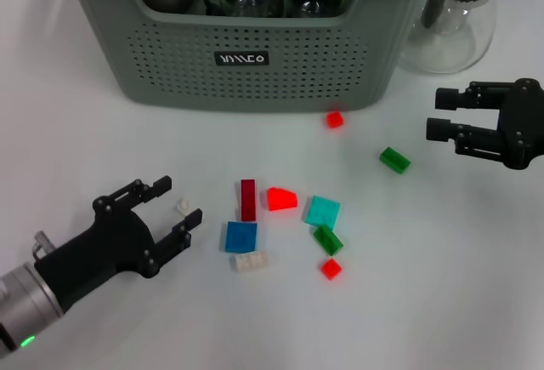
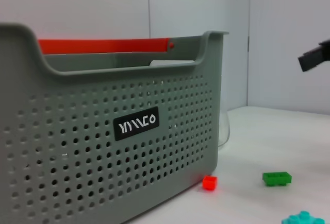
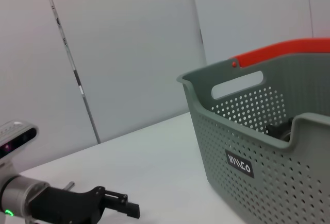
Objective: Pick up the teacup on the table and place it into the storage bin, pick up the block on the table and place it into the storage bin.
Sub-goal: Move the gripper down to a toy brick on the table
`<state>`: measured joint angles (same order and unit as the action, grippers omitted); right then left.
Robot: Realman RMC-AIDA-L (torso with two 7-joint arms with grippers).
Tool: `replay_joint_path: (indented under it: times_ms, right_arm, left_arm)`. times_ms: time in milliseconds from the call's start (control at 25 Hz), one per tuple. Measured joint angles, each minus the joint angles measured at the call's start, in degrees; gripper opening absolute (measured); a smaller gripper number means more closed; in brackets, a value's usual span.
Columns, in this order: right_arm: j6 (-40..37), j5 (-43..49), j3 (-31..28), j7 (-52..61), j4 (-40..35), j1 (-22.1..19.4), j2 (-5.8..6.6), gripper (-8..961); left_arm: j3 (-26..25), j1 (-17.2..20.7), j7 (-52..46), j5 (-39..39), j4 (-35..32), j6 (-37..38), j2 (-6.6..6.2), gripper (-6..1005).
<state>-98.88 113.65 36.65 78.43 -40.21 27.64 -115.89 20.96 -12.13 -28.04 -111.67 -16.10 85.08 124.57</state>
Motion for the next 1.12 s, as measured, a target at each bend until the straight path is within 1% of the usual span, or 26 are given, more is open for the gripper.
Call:
replay_joint_path:
  times_ms: [40,160,400,720,1120]
  right_arm:
    - [0.0,0.01,0.0,0.02,0.01,0.13,0.04,523]
    - [0.01,0.06,0.0,0.05,0.03,0.3,0.11,524]
    - [0.08,0.08,0.0,0.06,0.04,0.49,0.13,524]
    - [0.09,0.08,0.23,0.06,0.06,0.49,0.14,524]
    - [0.09,0.08,0.17,0.03,0.04,0.4,0.14,523]
  left_arm:
    - [-0.26,0.12,0.71,-0.11,0.34,-0.02,0.01,609]
    - [-0.26,0.24,1.32,-0.47,0.63,-0.2,0.06,604]
    - [0.13,-0.69,1.25,-0.77,0.75,-3.98,0.06,590]
    - [-0.01,-1.65,4.94,-0.4,3.2,-8.08,0.06,569]
    - [-0.3,-2.36,5.26,-0.41,3.86,-9.3,0.06,543]
